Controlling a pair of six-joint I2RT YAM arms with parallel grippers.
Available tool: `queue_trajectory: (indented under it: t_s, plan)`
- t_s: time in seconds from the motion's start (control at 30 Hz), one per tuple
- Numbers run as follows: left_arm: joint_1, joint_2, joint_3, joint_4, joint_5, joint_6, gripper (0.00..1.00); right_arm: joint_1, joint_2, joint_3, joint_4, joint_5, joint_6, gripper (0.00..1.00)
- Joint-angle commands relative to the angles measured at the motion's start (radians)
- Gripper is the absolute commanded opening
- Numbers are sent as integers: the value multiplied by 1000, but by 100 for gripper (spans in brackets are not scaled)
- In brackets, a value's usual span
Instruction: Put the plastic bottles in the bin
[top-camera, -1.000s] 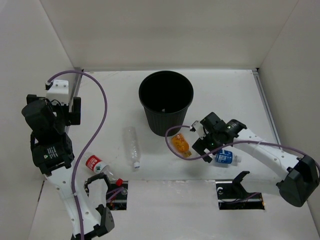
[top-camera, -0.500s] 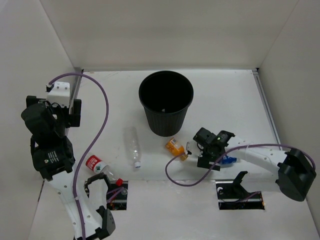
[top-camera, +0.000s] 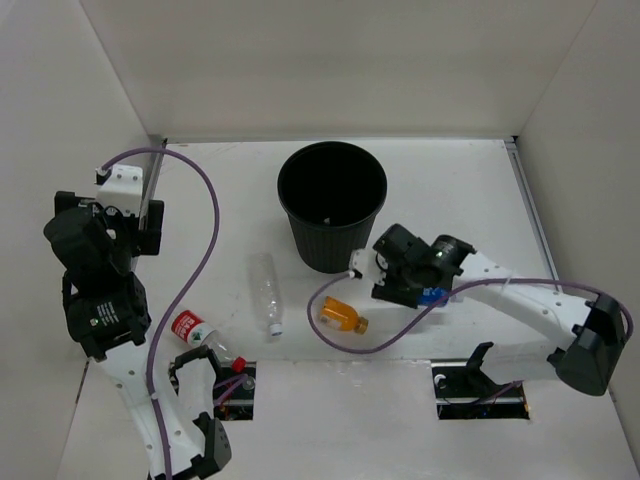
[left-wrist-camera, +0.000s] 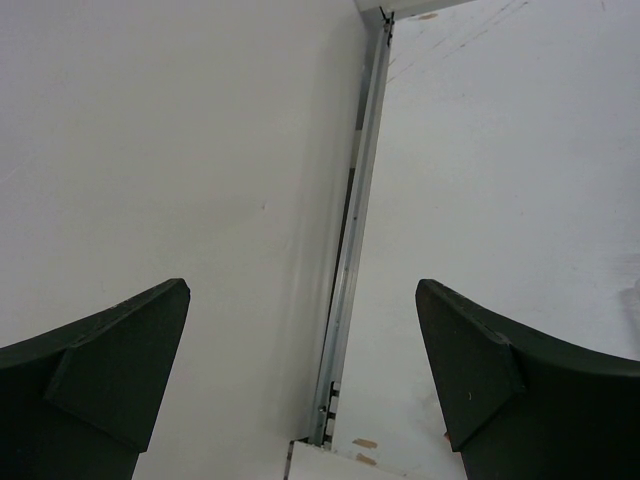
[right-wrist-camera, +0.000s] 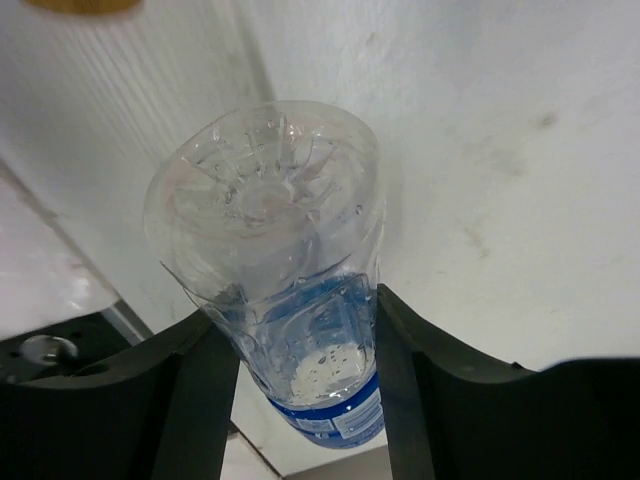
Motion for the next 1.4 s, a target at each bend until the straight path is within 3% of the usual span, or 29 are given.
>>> queue_trajectory:
  t_s: [0.0,0.2,0.37,0.8,1.07,1.2,1.23,1.27,1.3,1.37]
  plan:
    - [8,-4,-35,44,2,8,100,16,-41,272,-113,-115,74,11]
    - [14,-12,-140,101,-3,-3,100,65,85,815,-296,-247,157,10]
    - [3,-27,-213,119,7,-40,100,52,243,1199,-245,-232,127,10]
    - [-81,-145,-359,44,22,-64,100,-58,475,1207,255,-231,139,4]
    - [-83,-165,-382,33,22,-60,100,-60,631,1495,152,-224,136,5]
    - [-86,-148,-376,44,25,-61,100,-60,665,1452,134,-212,111,29]
    - [-86,-144,-371,44,28,-64,100,-60,670,1425,135,-203,114,56]
    - [-87,-139,-365,44,33,-66,100,-61,670,1396,138,-198,122,91]
    - [-89,-138,-362,44,36,-66,100,-66,662,1368,149,-192,128,100]
    - [-99,-133,-358,40,39,-69,100,-81,639,1336,172,-198,150,100]
